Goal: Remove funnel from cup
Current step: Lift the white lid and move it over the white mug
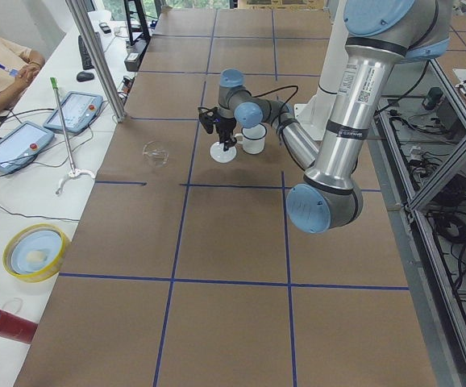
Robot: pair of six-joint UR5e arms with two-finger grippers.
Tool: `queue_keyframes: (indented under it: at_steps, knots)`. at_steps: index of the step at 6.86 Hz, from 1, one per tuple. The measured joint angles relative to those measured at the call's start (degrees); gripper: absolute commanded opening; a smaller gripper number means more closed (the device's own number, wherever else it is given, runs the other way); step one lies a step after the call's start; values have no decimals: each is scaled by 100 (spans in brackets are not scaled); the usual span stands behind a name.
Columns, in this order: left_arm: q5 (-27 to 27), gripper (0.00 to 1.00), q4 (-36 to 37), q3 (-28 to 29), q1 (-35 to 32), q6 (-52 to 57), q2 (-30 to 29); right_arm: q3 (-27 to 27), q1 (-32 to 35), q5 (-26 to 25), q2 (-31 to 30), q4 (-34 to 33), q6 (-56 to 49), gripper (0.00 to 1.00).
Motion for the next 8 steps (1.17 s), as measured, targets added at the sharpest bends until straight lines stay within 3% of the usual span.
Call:
queue_keyframes:
  at_steps: [2, 5, 8]
  knots:
    - [1, 0, 797, -163, 365, -829, -585, 0, 0, 0, 0, 0, 0, 100]
    - [40, 0, 1006, -15, 1058, -1371, -761, 0, 0, 0, 0, 0, 0, 100]
    - [38, 0, 1224, 2, 1243, -1472, -867, 0, 0, 0, 0, 0, 0, 100]
